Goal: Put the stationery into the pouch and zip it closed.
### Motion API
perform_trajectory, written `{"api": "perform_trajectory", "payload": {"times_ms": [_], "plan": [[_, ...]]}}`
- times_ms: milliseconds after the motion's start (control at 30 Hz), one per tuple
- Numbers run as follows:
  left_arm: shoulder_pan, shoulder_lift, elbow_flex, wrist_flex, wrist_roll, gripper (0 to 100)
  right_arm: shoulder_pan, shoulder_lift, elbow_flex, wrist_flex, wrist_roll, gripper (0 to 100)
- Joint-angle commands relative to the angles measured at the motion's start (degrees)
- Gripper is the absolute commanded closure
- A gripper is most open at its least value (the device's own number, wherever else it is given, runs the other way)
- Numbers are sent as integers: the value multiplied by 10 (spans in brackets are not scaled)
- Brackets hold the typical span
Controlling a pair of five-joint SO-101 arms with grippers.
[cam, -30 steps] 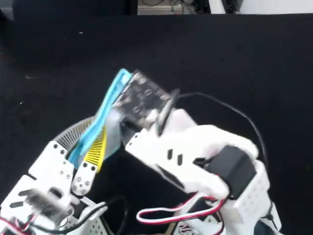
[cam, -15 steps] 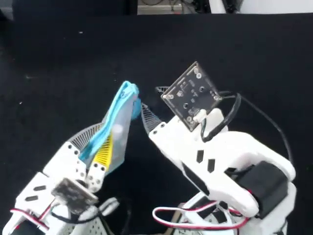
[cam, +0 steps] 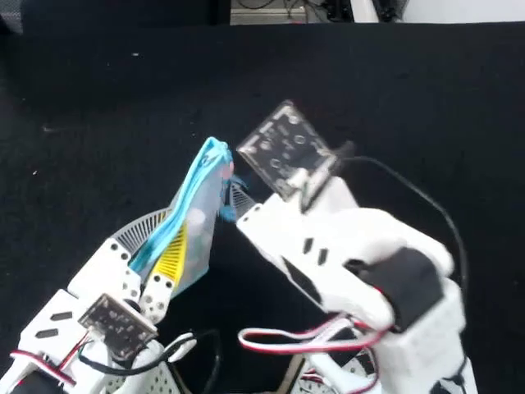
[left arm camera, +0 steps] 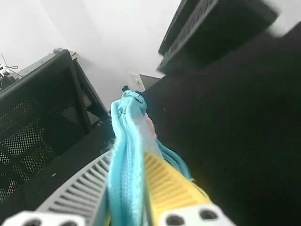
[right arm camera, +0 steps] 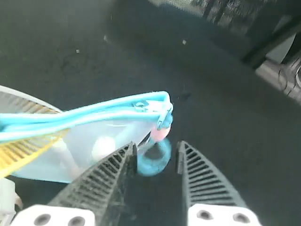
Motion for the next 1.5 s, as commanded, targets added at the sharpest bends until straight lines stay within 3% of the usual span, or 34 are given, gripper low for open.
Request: {"api": "perform_trajectory", "payload": {"times_ms": [0, 100, 367, 667, 900, 1300, 1467], "plan": [[-7, 8, -7, 43, 4, 970, 10, 2, 44, -54, 6, 742], [-6, 8, -35, 80, 3, 970, 10, 2, 73, -64, 17, 693], [-2, 8, -53, 105, 4, 970, -1, -1, 179, -148, 151, 713], [-1, 8, -54, 113, 4, 970, -27, 1, 196, -213, 139, 712], [-1, 8, -52, 113, 4, 970, -34, -4, 221, -223, 200, 716], [29, 9, -57, 85, 1, 970, -33, -114, 197, -176, 144, 717], [58, 11, -58, 67, -67, 971, -33, -167, 197, -146, 124, 717]]}}
